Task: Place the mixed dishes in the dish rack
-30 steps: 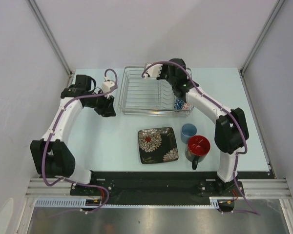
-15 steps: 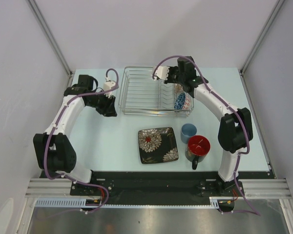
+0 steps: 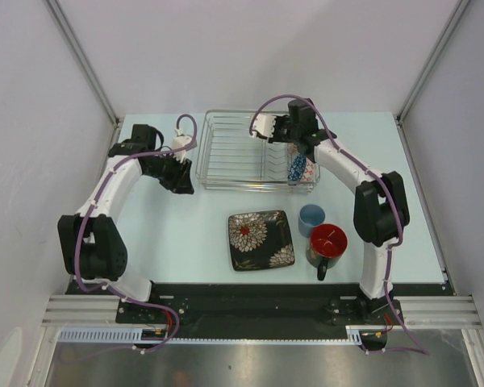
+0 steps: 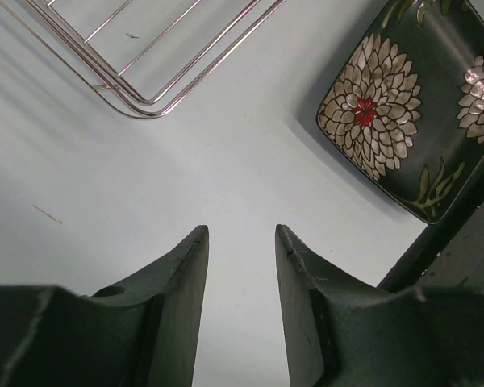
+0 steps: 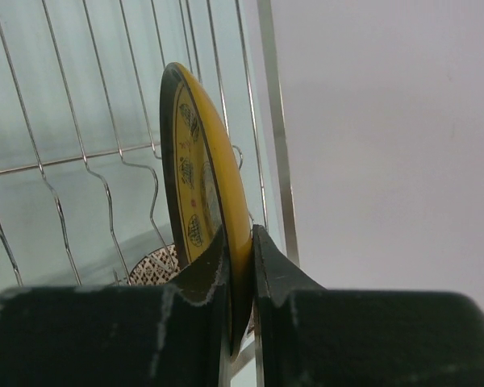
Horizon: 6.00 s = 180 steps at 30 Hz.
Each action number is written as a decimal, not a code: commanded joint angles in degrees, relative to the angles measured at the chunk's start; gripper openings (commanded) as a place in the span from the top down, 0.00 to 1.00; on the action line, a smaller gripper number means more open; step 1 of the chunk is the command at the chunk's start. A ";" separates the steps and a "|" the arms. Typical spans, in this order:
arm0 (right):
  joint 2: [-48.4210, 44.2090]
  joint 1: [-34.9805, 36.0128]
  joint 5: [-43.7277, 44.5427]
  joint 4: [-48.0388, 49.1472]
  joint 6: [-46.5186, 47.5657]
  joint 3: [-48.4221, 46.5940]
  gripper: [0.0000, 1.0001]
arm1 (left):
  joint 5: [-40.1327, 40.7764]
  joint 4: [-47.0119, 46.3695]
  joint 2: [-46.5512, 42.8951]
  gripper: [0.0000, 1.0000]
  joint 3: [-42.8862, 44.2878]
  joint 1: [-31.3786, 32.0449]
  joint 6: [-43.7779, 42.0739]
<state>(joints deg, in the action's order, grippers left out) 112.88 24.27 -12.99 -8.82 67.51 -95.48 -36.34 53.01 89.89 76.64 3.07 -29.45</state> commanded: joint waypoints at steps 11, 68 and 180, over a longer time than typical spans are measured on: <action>2.34 -3.09 -1.77 6.53 -2.81 1.26 1.00 | -1.46 -0.89 1.43 0.56 1.67 -0.52 -0.17; -28.23 11.31 -1.20 -22.47 -79.01 17.06 0.00 | 6.45 -1.41 -8.41 0.55 -7.28 14.40 -8.16; -7.32 23.72 -1.86 -11.31 -86.22 40.02 0.02 | 17.00 3.52 -15.02 0.57 -32.43 33.40 -10.54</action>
<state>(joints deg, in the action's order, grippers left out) 102.24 47.05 -15.07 -8.71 -18.96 -59.00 -16.69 60.25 73.10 44.21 35.11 -42.19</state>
